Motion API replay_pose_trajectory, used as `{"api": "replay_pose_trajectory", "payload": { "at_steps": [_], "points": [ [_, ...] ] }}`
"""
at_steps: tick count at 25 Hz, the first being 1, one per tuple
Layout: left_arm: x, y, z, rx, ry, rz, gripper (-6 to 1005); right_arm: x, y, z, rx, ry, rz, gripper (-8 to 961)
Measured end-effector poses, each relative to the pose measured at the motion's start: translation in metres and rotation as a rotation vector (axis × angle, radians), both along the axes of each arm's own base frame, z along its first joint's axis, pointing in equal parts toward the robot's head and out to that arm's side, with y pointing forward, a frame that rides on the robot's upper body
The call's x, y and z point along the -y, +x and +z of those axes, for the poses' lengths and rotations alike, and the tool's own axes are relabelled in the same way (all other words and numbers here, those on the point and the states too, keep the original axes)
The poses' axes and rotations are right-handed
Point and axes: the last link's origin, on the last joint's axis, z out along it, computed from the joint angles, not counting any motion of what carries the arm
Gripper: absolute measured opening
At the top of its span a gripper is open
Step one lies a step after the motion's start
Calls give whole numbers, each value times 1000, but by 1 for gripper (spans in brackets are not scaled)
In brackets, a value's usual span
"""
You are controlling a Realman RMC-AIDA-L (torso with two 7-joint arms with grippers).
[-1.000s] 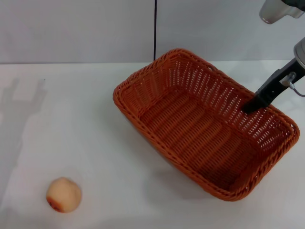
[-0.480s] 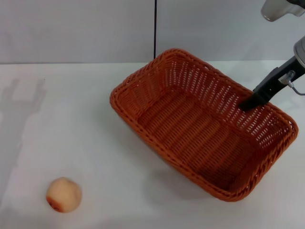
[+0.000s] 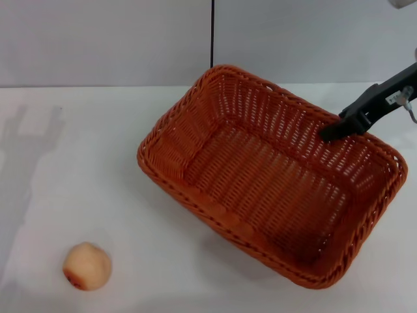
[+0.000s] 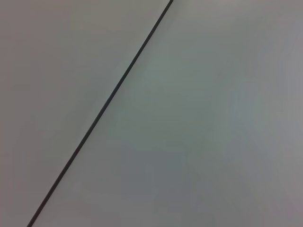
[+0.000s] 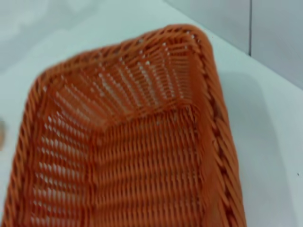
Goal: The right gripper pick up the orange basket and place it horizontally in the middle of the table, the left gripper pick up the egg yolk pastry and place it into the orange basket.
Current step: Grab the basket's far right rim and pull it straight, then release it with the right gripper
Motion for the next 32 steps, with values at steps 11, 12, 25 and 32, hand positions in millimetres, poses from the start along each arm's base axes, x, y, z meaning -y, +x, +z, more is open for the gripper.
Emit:
{"api": "replay_pose_trajectory", "payload": {
  "at_steps": [11,12,25,32],
  "points": [
    [-5,2,1,-2,4,-8,769,9,-11,30,-202,27,37,171],
    [-5,2,1,-2,5,-9,769,10,-12,34,-209,35,48,168],
    [-5,2,1,-3,1,-4,766,21,-36,73,-296,-47,221,177],
    [-7,3,0,-2,-3,-4,764,27,-46,62,-273,-167,312,184]
  ]
}}
